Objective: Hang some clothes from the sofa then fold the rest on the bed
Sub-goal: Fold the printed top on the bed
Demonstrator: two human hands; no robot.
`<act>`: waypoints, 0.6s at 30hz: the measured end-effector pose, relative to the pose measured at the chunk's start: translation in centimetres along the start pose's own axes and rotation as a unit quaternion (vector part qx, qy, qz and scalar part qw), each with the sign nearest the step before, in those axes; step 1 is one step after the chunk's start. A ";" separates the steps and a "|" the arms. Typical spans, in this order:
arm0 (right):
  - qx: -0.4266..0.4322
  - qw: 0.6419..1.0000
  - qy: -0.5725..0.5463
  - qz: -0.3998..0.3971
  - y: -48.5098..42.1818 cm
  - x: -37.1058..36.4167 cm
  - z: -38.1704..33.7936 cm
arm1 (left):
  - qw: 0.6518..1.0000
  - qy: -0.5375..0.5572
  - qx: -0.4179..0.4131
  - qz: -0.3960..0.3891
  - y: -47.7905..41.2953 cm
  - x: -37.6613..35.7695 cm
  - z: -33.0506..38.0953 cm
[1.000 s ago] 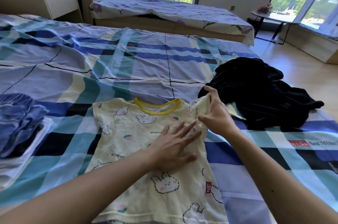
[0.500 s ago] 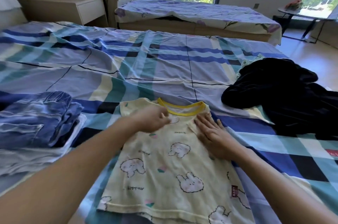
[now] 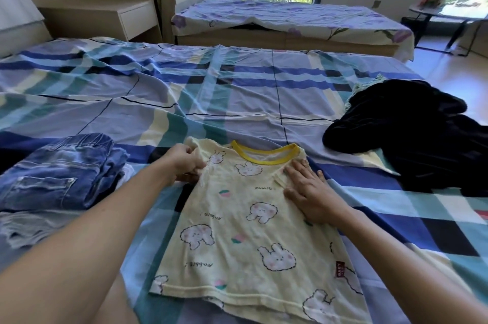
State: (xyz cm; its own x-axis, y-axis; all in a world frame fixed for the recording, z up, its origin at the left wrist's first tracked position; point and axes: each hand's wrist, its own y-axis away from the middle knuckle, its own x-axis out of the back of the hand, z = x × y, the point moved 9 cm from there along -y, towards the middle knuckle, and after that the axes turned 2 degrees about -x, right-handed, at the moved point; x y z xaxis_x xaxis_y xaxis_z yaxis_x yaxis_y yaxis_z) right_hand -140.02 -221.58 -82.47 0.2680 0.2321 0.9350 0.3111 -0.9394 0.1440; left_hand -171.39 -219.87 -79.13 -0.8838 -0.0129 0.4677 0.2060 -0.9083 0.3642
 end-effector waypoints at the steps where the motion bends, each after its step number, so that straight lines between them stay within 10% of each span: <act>1: -0.002 1.000 -0.006 0.002 0.0 0.0 0.1 | 0.999 -0.024 -0.038 0.013 0.0 -0.1 0.9; 4: -0.007 1.000 -0.016 0.003 0.0 0.2 0.0 | 0.965 -0.173 -0.176 0.086 1.3 -0.5 5.1; 7: -0.010 1.000 -0.028 0.008 0.1 0.3 -0.2 | 0.941 -0.180 -0.287 -0.014 4.0 -4.6 8.7; 10: -0.012 0.999 -0.043 0.011 0.1 0.4 -0.2 | 0.925 -0.200 -0.313 -0.082 4.7 -7.8 8.7; 15: -0.012 0.989 -0.095 0.111 0.2 2.6 -0.8 | 0.906 -0.221 -0.357 0.050 3.1 -6.9 9.0; 18: -0.011 0.990 -0.063 0.128 0.0 2.8 -1.1 | 0.863 -0.406 -0.296 -0.057 1.6 -10.0 5.8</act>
State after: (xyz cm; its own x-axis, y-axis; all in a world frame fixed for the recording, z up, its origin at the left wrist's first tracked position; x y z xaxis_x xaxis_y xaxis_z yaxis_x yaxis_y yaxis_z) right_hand -140.27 -221.22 -79.45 0.4466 0.0144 0.8946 0.1984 -0.9766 -0.0834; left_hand -159.77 -218.79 -78.56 -0.2486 0.1695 0.9537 -0.3253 -0.9420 0.0826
